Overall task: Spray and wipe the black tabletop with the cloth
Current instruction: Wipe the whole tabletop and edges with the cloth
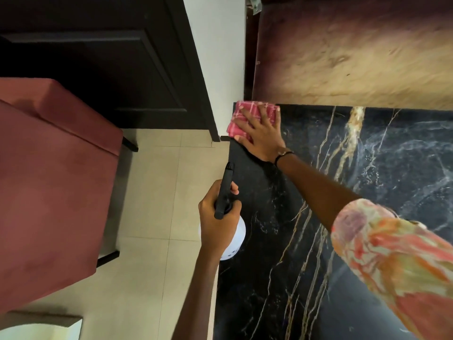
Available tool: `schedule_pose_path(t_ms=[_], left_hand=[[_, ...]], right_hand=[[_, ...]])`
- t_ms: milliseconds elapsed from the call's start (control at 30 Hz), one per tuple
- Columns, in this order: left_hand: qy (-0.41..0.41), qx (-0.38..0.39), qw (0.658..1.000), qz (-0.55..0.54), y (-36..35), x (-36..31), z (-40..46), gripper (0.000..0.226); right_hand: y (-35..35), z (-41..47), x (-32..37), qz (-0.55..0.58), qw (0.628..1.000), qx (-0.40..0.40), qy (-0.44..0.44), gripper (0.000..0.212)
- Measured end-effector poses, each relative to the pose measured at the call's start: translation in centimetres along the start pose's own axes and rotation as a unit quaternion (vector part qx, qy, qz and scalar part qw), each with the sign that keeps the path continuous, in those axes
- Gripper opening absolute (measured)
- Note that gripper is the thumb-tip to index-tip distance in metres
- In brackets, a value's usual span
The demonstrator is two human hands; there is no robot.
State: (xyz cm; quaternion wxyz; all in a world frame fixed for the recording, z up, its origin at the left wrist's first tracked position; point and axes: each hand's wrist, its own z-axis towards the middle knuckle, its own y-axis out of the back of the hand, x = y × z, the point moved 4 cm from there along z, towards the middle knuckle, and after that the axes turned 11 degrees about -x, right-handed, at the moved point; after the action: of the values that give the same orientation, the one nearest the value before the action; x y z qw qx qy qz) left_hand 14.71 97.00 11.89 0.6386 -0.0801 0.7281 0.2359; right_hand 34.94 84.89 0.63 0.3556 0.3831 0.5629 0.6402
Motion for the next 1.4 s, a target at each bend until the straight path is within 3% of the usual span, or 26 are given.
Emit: schedule_pose_path(t_ms=[100, 167, 333, 400, 467, 567, 700, 833, 933, 1067, 1200, 1300, 1400], left_hand=[[-0.01, 0.003, 1.0, 0.002, 0.2, 0.0, -0.2, 0.034], [-0.019, 0.007, 1.0, 0.01, 0.4, 0.0, -0.2, 0.033], [-0.032, 0.018, 0.999, 0.017, 0.7, -0.7, -0.2, 0.032], [-0.023, 0.016, 1.0, 0.014, 0.8, -0.9, -0.5, 0.034], [-0.006, 0.007, 1.0, 0.015, 0.8, -0.9, -0.7, 0.042], [0.023, -0.01, 1.0, 0.018, 0.6, -0.7, -1.2, 0.056], [0.045, -0.022, 0.998, 0.027, -0.6, -0.4, -1.6, 0.059], [0.042, -0.034, 0.998, 0.034, -2.4, -0.8, -1.7, 0.036], [0.05, -0.037, 0.998, 0.029, -3.9, -1.2, -1.8, 0.027], [0.065, -0.032, 0.997, 0.009, -5.9, -2.1, -2.2, 0.032], [0.063, -0.021, 0.998, 0.006, -7.4, -2.2, -2.8, 0.031], [0.066, -0.02, 0.998, 0.007, -8.4, -2.0, -3.5, 0.028], [0.071, -0.023, 0.997, 0.019, -9.1, -2.2, -4.1, 0.034]], right_hand=[[0.1, -4.9, -0.4, -0.01, 0.996, 0.008, 0.092, 0.061], [0.8, -8.2, -2.9, -0.017, 0.996, -0.002, 0.092, 0.062], [2.3, -10.5, -10.0, -0.006, 0.996, 0.003, -0.087, 0.065], [2.3, -7.6, -9.9, 0.018, 0.989, 0.003, -0.15, 0.067], [2.0, -3.7, -8.0, 0.025, 0.987, -0.005, -0.156, 0.061], [0.9, 0.8, -3.4, 0.028, 0.995, 0.003, -0.096, 0.056], [0.3, 3.3, 0.9, 0.011, 1.0, 0.003, 0.004, 0.054], [0.1, 2.8, 1.1, -0.001, 0.987, 0.013, 0.161, 0.056], [0.5, -1.0, -0.2, 0.036, 0.979, -0.009, 0.203, 0.057], [1.0, -7.6, -6.5, 0.013, 0.986, -0.053, 0.156, 0.055], [2.3, -8.1, -14.1, -0.012, 0.999, -0.04, -0.006, 0.065], [2.2, -4.9, -14.5, 0.012, 0.995, -0.011, -0.098, 0.066], [1.6, -4.4, -11.4, 0.002, 0.999, -0.004, -0.046, 0.06]])
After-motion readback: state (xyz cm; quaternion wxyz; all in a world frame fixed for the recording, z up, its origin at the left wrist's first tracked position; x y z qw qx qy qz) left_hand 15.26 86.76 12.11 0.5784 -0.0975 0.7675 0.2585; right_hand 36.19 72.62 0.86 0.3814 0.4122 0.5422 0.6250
